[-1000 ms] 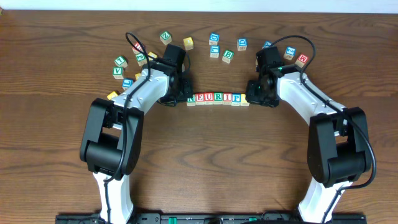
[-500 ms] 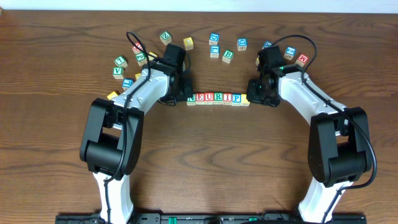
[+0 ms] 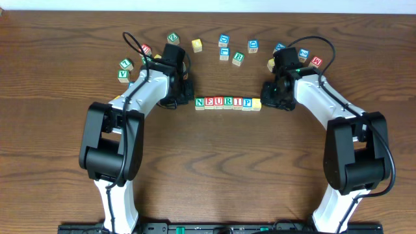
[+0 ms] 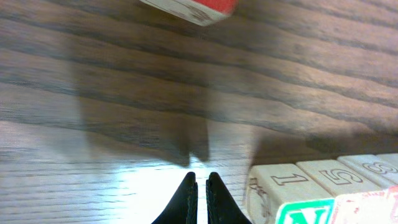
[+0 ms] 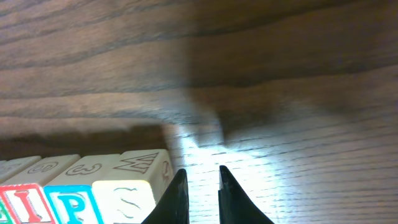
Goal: Spell out NEURIPS
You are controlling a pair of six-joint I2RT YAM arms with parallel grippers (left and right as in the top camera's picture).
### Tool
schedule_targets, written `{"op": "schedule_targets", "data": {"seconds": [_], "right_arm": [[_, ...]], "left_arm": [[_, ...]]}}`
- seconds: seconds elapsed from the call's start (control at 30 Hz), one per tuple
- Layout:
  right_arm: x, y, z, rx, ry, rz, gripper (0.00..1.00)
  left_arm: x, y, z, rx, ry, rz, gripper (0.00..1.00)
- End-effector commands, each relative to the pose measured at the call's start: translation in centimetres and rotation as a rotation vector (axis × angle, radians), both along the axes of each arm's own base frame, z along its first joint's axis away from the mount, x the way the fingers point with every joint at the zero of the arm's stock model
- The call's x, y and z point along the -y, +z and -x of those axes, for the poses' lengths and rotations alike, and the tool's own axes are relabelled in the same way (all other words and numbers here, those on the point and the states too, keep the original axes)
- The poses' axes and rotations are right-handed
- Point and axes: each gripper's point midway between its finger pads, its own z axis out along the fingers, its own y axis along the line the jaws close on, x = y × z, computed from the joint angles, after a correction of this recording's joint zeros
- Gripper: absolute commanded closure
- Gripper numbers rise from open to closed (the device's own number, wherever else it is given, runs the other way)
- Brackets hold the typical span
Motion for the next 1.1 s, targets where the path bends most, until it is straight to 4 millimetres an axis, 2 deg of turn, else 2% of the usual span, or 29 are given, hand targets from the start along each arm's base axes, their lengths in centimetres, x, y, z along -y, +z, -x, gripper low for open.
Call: {"op": "schedule_targets", "data": {"seconds": [0.0, 0.17, 0.3, 0.4, 0.5, 0.63, 0.73, 0.87, 0.97, 1.07], "right_arm": [[0.8, 1.0, -0.4, 0.028, -0.008, -0.004, 0.88], [1.5, 2.5, -0.7, 0.06, -0.011, -0.005, 0.88], [2.1, 3.9, -0.9, 0.093, -0.015, -0.007, 0.87], [1.7, 4.9, -1.0, 0.116, -0.002, -0.031, 0.87], [-0.1, 5.4, -0.8, 0.121, 0.051, -0.104, 0.87], [-3.9, 6.0, -0.5, 0.14, 0.145, -0.188, 0.9], [-6.6, 6.3, -0.4, 0.172, 0.209, -0.198, 0.92], [-10.3, 6.3, -0.1, 0.212, 0.292, -0.208, 0.94], [-10.9, 6.0, -0.2, 0.229, 0.282, -0.155, 0.95], [-10.4, 6.1, -0.7, 0.245, 0.267, -0.141, 0.95]], "left_arm": [[-0.1, 1.6, -1.2, 0.051, -0.018, 0.0, 0.92], [-1.2, 2.5, -1.7, 0.057, -0.01, -0.014, 0.92], [-3.1, 5.0, -2.6, 0.082, 0.008, -0.023, 0.92], [-4.8, 7.6, -3.3, 0.13, 0.029, -0.021, 0.92], [-6.0, 9.9, -3.7, 0.181, 0.058, -0.015, 0.92], [-7.8, 12.3, -4.1, 0.241, 0.1, -0.01, 0.92], [-9.9, 13.2, -4.4, 0.261, 0.162, -0.01, 0.92], [-13.3, 13.3, -4.4, 0.247, 0.277, -0.009, 0.92], [-13.8, 13.1, -3.8, 0.22, 0.292, -0.005, 0.92], [-12.3, 12.6, -2.9, 0.182, 0.249, -0.008, 0.92]]}}
